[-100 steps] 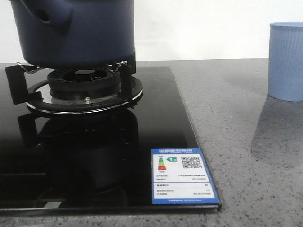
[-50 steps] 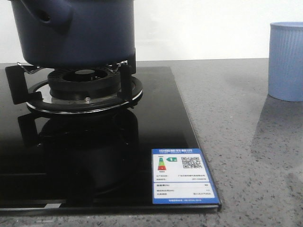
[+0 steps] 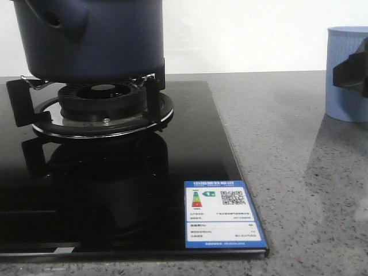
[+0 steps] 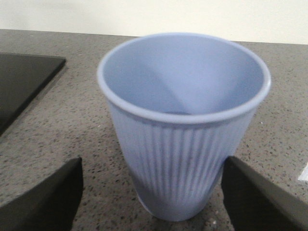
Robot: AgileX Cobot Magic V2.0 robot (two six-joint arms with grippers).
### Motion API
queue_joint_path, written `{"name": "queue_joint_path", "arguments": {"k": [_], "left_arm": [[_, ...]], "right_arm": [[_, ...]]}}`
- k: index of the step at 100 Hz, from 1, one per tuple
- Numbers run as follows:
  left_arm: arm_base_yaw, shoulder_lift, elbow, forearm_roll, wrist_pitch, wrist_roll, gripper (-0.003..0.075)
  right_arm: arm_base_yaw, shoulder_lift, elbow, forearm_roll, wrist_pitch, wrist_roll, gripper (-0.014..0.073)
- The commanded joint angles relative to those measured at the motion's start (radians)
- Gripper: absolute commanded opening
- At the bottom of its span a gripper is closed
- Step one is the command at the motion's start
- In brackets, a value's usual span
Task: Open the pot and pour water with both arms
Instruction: 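Close the right gripper around the light blue ribbed cup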
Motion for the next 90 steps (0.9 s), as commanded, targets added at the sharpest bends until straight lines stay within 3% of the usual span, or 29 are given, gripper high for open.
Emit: {"name": "queue_joint_path", "arguments": {"k": [1,50,69,90], "left_arm": [[0.003,-0.020,-0.038,0.007,-0.093,-0.002,0.0353],[0.003,-0.020,-0.038,0.007,-0.093,-0.002,0.0353],[0.003,-0.020,-0.038,0.007,-0.093,-0.002,0.0353],[0.003,-0.020,-0.038,0.007,-0.093,-0.002,0.0353]], "right_arm": [[0.000,0.034,-0.026,-0.006,-0.149,0.016,0.0538],[0.000,0.196,-0.026,-0.058,-0.387,0.051,0.0538],[0.000,0.256,-0.026,-0.092,-0.483,0.051,0.0592],[0.000,0.328,-0.026,-0.101,-0.573,0.052,0.0588]]}}
